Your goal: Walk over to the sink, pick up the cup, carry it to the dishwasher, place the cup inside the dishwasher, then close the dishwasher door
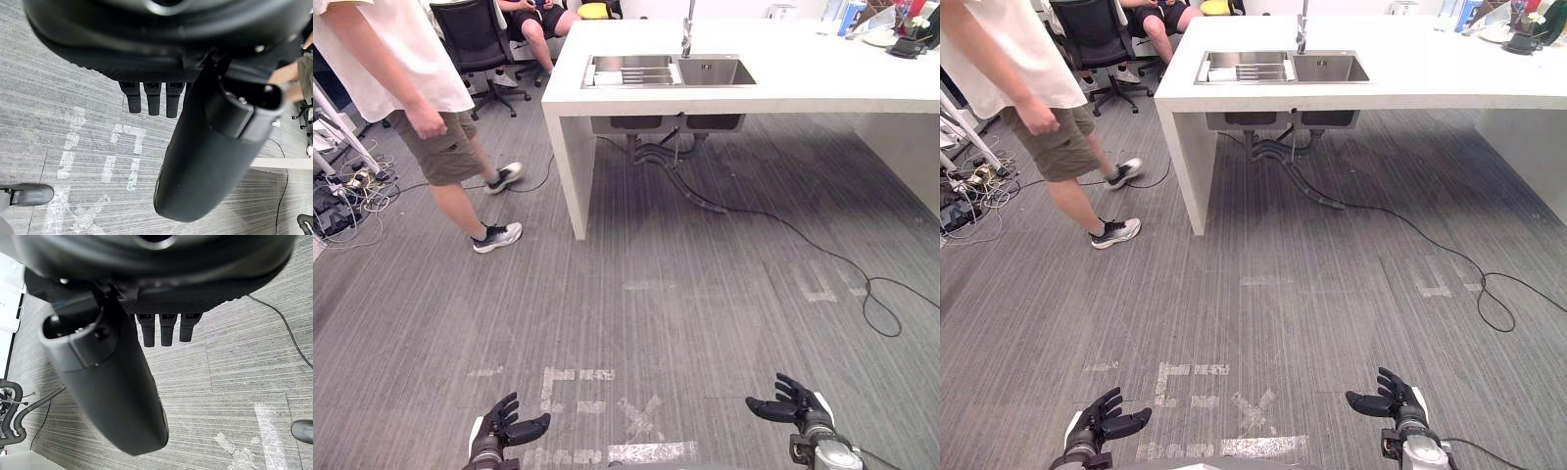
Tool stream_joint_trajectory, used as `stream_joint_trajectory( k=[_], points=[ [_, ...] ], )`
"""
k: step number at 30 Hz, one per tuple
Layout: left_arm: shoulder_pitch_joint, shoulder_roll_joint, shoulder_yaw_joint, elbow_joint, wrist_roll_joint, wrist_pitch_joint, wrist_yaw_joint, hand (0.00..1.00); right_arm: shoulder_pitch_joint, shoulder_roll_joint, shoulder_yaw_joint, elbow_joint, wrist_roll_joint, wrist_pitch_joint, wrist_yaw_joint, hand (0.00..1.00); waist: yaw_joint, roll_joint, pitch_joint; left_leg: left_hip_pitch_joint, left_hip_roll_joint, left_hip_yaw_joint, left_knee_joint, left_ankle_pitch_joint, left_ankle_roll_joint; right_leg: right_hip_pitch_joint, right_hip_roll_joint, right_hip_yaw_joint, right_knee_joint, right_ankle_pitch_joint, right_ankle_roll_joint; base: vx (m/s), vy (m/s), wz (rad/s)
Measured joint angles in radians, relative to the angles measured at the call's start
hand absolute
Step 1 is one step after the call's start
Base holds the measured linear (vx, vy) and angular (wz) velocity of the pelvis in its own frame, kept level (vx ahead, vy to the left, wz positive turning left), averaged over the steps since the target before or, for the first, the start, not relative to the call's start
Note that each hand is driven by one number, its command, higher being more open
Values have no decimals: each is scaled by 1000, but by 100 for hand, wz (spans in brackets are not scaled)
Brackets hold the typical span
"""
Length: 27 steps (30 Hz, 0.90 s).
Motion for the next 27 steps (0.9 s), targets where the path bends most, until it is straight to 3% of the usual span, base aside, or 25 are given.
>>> stream_joint_trajectory(
  k=[19, 22, 23, 25, 27],
  points=[
    [-8, 1, -20, -16, -29, 0, -6, 90, -22, 0, 1, 2, 2, 6, -2, 90, -12, 0, 22, -34, 9, 39, 0, -19, -16, -44, 9, 33, -17, 0, -1, 16, -5, -6],
    [-19, 1, -20, -22, -40, 0, 0, 90, -55, 0, 1, 3, 2, 6, -4, 90, -7, 0, 30, -68, 12, 70, 21, -48, -14, -78, 12, 64, -19, 0, -1, 86, 18, -32],
    [-22, -1, -20, -24, -43, 0, 2, 90, -67, 0, 0, 4, 2, 6, -8, 90, 3, 1, 33, -92, 13, 87, 64, -84, -10, -88, 12, 83, -16, -2, 1, 144, 37, -44],
    [-24, -7, -20, -36, -55, 0, 4, 90, -83, -1, -2, 6, 2, 6, -18, 90, 11, 7, 37, -134, 15, 105, 151, -146, -1, -121, 9, 100, 49, -40, 12, 144, 29, -37],
    [-35, -17, -20, -37, -66, 0, 5, 90, -89, -5, -2, 6, 1, 6, -23, 90, 13, 24, 47, -139, 19, 111, 199, -192, 11, -169, 7, 90, 192, -93, 47, 153, 30, -15]
  ],
)
